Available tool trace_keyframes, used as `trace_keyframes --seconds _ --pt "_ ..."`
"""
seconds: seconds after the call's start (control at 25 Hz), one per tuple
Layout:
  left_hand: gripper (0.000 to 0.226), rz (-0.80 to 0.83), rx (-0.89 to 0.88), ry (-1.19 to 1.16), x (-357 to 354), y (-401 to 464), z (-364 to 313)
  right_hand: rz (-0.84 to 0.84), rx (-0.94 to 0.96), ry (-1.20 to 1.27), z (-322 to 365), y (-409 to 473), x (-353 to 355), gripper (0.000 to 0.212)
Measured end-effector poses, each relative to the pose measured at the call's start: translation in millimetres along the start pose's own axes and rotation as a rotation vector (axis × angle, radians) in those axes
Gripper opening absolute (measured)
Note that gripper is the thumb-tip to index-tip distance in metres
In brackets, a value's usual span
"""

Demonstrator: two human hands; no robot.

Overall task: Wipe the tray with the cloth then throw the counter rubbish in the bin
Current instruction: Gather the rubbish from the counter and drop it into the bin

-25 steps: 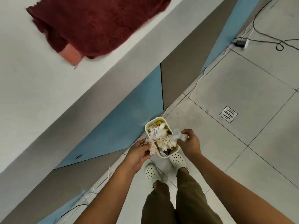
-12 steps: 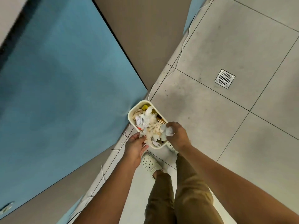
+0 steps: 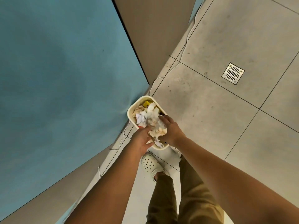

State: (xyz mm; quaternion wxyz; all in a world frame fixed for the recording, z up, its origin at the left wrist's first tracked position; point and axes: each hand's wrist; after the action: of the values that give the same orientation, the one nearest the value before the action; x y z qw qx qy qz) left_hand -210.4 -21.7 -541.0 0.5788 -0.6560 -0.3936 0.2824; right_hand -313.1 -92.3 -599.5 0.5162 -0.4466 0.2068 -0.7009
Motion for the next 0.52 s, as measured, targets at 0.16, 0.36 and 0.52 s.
trace_keyframes --seconds 0.16,0.36,0.52 --pt "0.036 0.023 0.073 0.068 10 -5 16 0.068 -0.224 0.002 -21 -13 2 0.068" --pt "0.029 -0.024 0.008 0.143 31 -26 31 -0.013 -0.216 -0.025 -22 -40 3 0.033" --pt "0.023 -0.044 -0.175 0.222 42 -70 16 -0.063 -0.12 0.067 14 -74 23 0.031"
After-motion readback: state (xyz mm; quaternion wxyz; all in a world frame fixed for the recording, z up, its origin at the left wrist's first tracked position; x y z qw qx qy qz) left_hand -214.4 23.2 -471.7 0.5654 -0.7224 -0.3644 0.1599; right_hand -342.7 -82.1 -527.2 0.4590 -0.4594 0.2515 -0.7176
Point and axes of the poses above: each hand's wrist, its own y-axis towards the middle knuckle, its own x-axis out of the back of the hand, z = x × y, and after that the axes turned 3 degrees about -y, right-handed
